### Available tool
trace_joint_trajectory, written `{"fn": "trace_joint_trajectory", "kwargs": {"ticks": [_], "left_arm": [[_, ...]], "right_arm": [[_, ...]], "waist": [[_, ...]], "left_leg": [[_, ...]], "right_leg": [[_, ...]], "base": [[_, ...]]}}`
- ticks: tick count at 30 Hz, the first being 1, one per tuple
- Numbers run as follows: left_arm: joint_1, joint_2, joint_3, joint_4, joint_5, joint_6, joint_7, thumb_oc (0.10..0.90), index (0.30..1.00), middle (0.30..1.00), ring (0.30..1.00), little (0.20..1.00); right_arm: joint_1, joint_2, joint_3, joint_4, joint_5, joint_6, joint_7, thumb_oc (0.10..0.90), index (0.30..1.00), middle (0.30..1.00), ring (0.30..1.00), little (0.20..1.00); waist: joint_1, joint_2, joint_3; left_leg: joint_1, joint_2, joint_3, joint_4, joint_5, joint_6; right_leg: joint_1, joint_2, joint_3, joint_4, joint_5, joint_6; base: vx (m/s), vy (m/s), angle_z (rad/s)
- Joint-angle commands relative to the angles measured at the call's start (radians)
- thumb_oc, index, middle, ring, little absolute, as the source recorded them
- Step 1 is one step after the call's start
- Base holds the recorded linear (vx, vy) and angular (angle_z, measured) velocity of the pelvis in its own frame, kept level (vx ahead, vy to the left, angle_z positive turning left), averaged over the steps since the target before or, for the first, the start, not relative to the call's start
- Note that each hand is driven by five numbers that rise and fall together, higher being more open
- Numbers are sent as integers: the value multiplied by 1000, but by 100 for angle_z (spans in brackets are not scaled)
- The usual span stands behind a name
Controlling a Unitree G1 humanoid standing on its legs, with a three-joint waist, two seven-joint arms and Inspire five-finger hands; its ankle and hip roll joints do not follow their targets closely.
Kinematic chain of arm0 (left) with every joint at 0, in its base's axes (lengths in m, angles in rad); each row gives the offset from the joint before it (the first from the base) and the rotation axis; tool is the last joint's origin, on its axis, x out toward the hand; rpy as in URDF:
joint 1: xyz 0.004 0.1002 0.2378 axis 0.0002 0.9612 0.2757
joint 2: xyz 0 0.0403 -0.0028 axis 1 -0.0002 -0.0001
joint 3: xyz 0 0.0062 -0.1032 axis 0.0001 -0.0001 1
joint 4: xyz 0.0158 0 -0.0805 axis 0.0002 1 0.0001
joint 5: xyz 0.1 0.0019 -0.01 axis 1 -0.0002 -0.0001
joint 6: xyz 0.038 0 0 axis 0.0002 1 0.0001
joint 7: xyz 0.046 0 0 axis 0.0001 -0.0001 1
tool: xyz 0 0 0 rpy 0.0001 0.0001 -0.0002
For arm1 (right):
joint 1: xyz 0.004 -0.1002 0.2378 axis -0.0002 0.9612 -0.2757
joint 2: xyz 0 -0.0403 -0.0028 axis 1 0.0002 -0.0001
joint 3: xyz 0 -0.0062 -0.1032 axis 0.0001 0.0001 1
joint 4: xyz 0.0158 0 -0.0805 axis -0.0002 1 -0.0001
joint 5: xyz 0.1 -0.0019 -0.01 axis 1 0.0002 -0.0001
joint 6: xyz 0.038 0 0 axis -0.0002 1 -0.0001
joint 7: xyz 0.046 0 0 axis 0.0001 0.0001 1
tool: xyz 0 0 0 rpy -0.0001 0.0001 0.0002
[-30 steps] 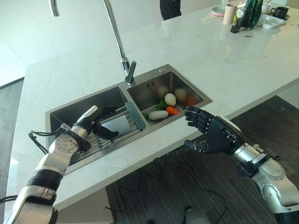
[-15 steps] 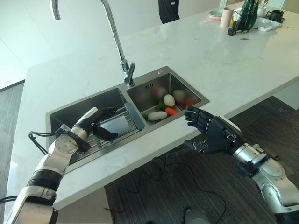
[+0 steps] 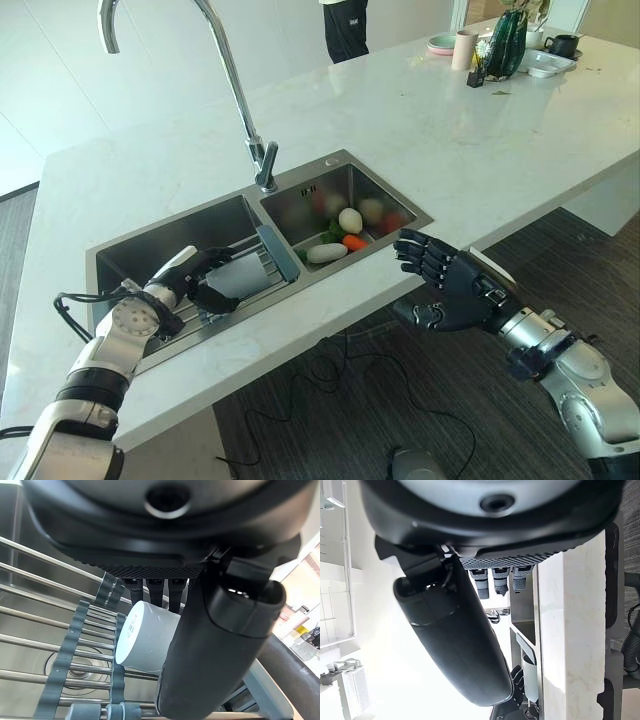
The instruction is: Place the dishes in the dishwasher.
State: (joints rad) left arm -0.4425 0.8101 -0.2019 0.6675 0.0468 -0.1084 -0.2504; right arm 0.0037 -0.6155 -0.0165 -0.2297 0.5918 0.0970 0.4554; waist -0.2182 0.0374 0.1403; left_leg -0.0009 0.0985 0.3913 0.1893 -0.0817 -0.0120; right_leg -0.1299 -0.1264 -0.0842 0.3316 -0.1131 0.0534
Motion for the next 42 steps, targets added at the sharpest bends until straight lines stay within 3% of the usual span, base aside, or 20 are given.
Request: {"fn": "trace_joint_trajectory", "kwargs": {"ticks": [1, 16, 42], "left_arm": [[-51, 55, 76, -26, 8, -28, 65, 800, 900, 900, 900, 900], [-68, 62, 79, 12, 35, -35, 104, 800, 900, 900, 900, 900], [-65, 59, 88, 122, 16, 28, 71, 800, 900, 900, 900, 900]], "right_arm": [[-43, -11, -54, -94, 40, -77, 17, 800, 900, 900, 900, 900], [-36, -22, -55, -102, 41, -56, 31, 800, 900, 900, 900, 900], [-24, -51, -58, -111, 37, -25, 70, 800, 900, 900, 900, 900]], "waist": [[-7, 21, -76], [-26, 24, -69], [-43, 28, -65]], "left_leg": [[10, 75, -27, 111, -157, -44], [17, 74, -14, 111, -160, -43], [17, 75, 0, 111, -161, -44]], "right_leg": [[5, -44, 9, -32, -14, 128], [2, -37, 25, -32, -13, 128], [-8, -26, 41, -32, -11, 129]], "base": [[0, 0, 0], [4, 0, -1], [4, 2, -3]]}}
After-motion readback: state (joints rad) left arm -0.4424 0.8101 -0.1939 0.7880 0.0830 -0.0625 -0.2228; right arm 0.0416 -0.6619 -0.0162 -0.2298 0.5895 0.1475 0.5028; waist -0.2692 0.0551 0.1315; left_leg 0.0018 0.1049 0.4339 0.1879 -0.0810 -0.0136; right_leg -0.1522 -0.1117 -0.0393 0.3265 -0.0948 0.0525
